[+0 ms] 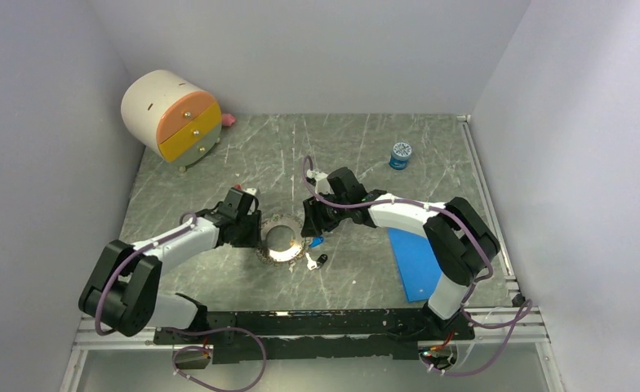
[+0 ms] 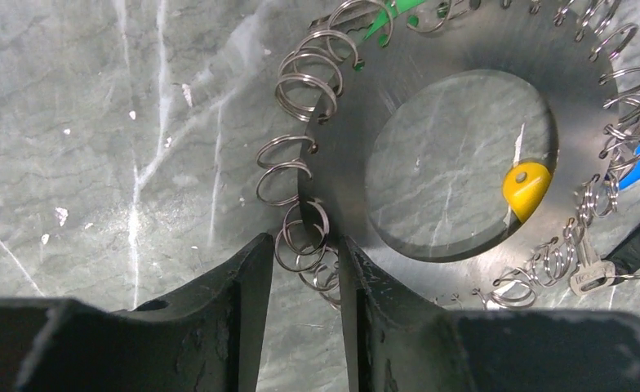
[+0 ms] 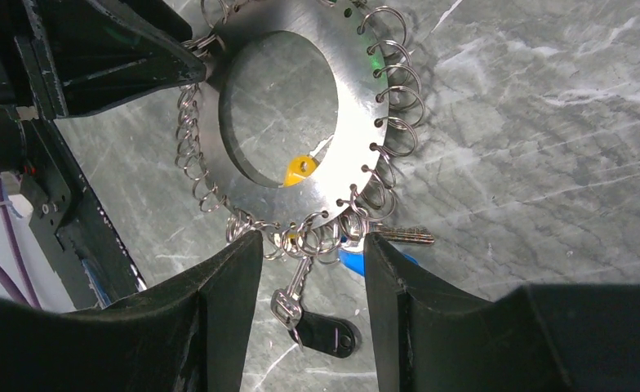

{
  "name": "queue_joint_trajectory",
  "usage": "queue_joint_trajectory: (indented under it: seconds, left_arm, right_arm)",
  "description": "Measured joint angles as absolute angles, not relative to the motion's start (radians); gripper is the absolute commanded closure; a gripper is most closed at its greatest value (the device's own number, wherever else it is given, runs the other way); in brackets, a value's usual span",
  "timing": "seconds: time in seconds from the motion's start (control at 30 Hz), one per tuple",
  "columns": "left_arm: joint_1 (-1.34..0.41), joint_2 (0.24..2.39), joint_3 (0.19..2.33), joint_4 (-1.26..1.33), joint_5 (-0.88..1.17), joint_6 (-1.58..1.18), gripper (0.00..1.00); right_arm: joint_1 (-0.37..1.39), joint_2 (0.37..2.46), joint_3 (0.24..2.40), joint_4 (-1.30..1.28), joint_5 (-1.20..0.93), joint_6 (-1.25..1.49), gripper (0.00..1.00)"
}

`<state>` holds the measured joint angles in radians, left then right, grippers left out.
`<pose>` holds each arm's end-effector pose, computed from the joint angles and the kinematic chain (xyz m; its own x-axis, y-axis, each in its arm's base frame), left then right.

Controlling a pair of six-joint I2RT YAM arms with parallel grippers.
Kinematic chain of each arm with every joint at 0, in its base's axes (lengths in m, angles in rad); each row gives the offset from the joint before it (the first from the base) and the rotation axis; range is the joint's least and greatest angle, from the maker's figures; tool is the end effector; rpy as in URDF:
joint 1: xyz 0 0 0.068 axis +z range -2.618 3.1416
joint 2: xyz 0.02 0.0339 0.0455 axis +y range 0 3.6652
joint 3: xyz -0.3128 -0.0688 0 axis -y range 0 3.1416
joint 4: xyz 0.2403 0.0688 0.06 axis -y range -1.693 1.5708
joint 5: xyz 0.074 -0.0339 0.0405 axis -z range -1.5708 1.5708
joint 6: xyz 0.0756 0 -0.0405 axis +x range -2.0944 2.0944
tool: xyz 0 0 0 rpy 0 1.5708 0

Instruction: Put the keys on the keyring

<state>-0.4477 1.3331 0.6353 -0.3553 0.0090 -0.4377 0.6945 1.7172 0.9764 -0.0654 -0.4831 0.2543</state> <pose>0.2188 -0.1058 0.1791 -0.8947 -0.0405 -0.4449 0.0637 0.9741 -0.2168 0.2703 0.2708 0.2033 -0.7414 -0.3276 -0.5856 -0.6482 0.5756 0.4986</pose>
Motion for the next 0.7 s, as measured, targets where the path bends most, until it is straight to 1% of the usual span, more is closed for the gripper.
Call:
queue_joint_trajectory:
  seconds: [0.1,0.2,0.27,0.33,0.5,0.7]
  left_arm:
    - [-0.464,1.355,0.658,-0.361,-0.009,-0.434,0.61]
    - [-0.472,1.370,0.683,-0.364,-0.024,-0.429,0.66]
    - [-0.475,1.387,0.699,-0.364,-0.027,-0.427,0.67]
    - [-0.479,1.405,0.712,-0.364,-0.029,-0.424,0.73]
    - [-0.488,1.424,0.723,-0.374,-0.034,-0.419,0.80]
    - [-0.500,1.424,0.735,-0.397,-0.049,-0.419,0.82]
  right_arm:
    - [0.694,1.717,0.976,-0.066,-0.485,0.254,0.48]
    - [0.694,1.717,0.976,-0.065,-0.487,0.255,0.48]
    - [0.694,1.717,0.976,-0.065,-0.488,0.255,0.48]
    - [0.694,1.717,0.975,-0.065,-0.489,0.255,0.48]
    - [0.694,1.717,0.974,-0.065,-0.492,0.255,0.48]
    - [0.694,1.717,0.974,-0.065,-0.500,0.255,0.48]
